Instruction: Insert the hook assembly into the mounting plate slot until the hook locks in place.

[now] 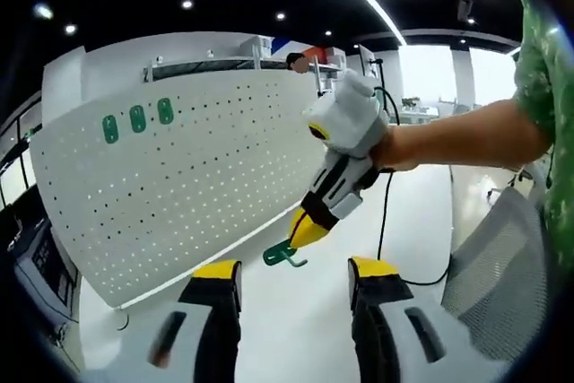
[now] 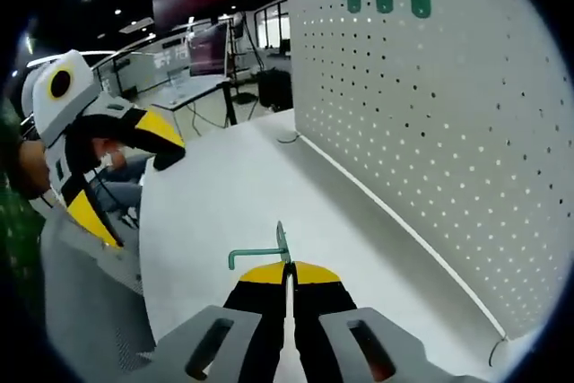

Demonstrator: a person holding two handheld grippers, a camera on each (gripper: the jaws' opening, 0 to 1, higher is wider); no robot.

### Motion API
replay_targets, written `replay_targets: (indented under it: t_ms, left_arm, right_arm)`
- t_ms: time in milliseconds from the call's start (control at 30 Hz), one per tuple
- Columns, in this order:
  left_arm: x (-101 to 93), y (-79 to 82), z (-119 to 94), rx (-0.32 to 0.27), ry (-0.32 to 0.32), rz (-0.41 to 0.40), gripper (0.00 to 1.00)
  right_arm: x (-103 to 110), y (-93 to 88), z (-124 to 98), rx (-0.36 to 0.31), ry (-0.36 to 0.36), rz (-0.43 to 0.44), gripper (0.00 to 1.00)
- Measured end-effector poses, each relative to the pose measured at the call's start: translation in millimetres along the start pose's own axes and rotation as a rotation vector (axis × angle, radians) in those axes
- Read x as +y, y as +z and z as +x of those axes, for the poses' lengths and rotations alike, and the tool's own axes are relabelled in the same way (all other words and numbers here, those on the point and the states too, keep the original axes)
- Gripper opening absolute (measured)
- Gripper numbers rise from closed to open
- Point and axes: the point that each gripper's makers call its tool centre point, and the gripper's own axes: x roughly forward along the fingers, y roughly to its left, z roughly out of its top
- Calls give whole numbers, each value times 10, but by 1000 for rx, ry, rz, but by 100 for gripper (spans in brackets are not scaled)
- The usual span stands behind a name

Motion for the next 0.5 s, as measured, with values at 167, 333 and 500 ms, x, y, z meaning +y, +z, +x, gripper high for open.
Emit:
replay_targets:
  t_ms: [167,333,500]
  left_arm:
    - [-53,-23,7,3,-20,35,42]
    - [-109,-22,8,3,-39,79,36]
    - [-178,-39,9,1,-61,123,30]
  right_arm:
    - [154,48,-76,6,33,16,0]
    - [243,44,-122,22,52,31,0]
    - [354,57,-168,36,72,31,0]
